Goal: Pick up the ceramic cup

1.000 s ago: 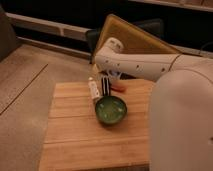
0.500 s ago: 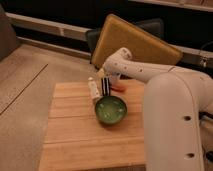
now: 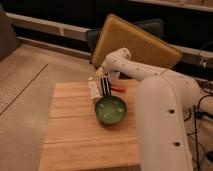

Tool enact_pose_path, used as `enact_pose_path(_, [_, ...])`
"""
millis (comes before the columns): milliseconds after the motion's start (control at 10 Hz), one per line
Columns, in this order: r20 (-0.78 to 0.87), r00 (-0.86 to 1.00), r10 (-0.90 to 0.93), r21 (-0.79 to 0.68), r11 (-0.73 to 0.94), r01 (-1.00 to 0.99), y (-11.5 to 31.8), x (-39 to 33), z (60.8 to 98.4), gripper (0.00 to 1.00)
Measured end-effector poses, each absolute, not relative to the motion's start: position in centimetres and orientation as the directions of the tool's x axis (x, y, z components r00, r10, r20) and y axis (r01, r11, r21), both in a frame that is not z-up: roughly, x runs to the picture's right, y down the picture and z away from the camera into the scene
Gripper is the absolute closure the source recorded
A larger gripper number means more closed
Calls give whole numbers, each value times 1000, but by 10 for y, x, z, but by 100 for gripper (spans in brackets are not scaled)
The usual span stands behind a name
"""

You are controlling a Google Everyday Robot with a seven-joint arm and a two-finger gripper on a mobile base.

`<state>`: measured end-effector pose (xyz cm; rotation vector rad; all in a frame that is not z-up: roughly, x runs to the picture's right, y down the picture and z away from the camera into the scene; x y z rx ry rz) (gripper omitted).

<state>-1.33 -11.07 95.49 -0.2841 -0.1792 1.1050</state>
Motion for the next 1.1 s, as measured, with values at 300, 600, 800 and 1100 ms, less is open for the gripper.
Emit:
enact_pose_path(300, [-87, 457, 885, -331, 407, -851, -79, -24, 955, 35])
enact_pose_path(600, [-168, 432, 886, -302, 371, -878, -64, -3, 955, 35])
enact_pose_path(800, [-196, 416, 888, -275, 358, -892, -66, 13, 954, 39])
enact_pose_path(1100, [-227, 411, 883, -227, 362, -904, -72, 38, 953, 67])
